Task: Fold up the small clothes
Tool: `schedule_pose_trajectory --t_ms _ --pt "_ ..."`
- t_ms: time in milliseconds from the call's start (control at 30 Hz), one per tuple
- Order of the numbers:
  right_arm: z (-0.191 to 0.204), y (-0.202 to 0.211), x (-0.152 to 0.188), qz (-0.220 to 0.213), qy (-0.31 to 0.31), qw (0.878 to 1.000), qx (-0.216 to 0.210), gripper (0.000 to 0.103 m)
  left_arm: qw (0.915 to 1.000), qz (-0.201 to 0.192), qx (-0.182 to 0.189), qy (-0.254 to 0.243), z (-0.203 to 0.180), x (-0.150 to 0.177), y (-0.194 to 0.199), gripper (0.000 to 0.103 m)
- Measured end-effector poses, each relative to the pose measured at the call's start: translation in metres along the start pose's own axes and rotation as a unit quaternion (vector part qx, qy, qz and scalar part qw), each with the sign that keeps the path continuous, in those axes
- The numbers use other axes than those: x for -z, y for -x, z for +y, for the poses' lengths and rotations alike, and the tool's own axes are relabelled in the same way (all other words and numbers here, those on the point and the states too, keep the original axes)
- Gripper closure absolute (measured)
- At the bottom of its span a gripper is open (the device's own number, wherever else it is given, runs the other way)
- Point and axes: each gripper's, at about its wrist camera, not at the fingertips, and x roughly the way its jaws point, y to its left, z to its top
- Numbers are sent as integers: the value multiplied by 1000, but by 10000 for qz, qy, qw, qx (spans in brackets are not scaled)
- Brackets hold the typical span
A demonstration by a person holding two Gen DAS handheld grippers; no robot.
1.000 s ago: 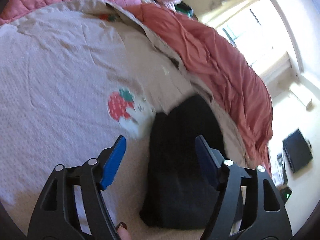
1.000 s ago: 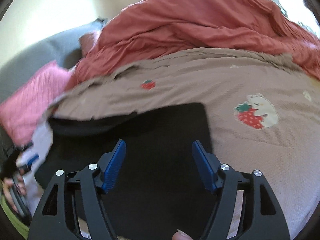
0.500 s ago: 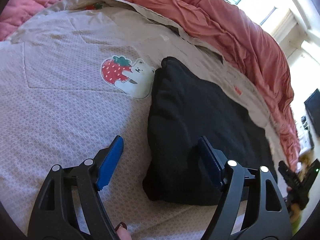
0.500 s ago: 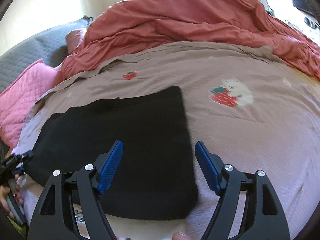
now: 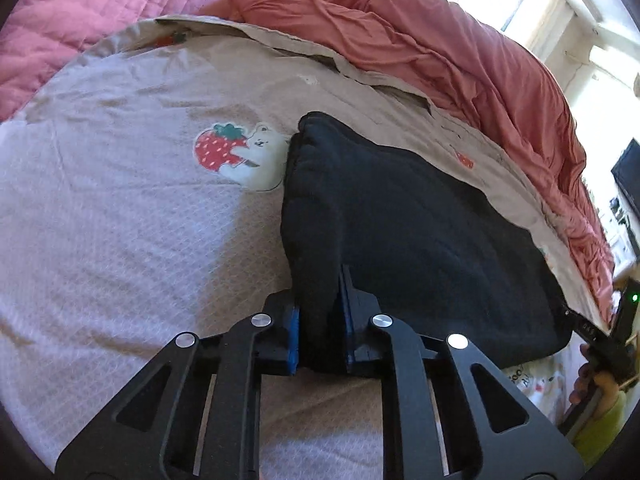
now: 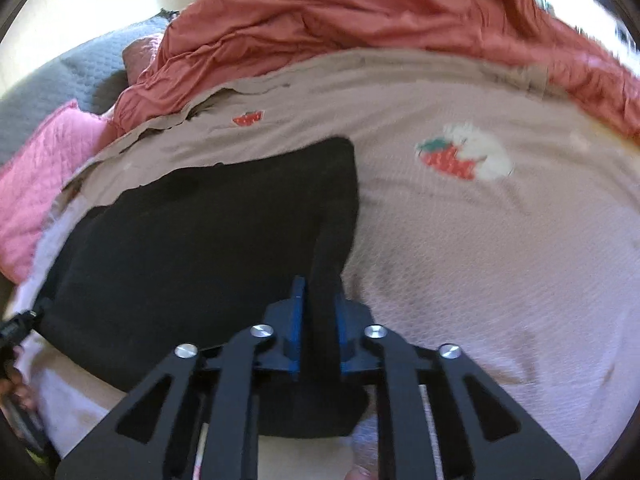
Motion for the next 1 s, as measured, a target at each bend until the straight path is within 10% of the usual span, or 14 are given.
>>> schedule_pose_trajectory --t_ms 467,800,1000 --pt "-12 -6 7 194 -247 9994 150 86 9997 89 0 238 12 -1 -2 79" --pt "-1 24 5 -256 -40 9997 0 68 9938 -1043 -205 -322 -7 -10 39 80" --pt "32 27 -1 -361 375 9982 -291 56 9889 -1090 -14 -1013 -39 -2 39 69"
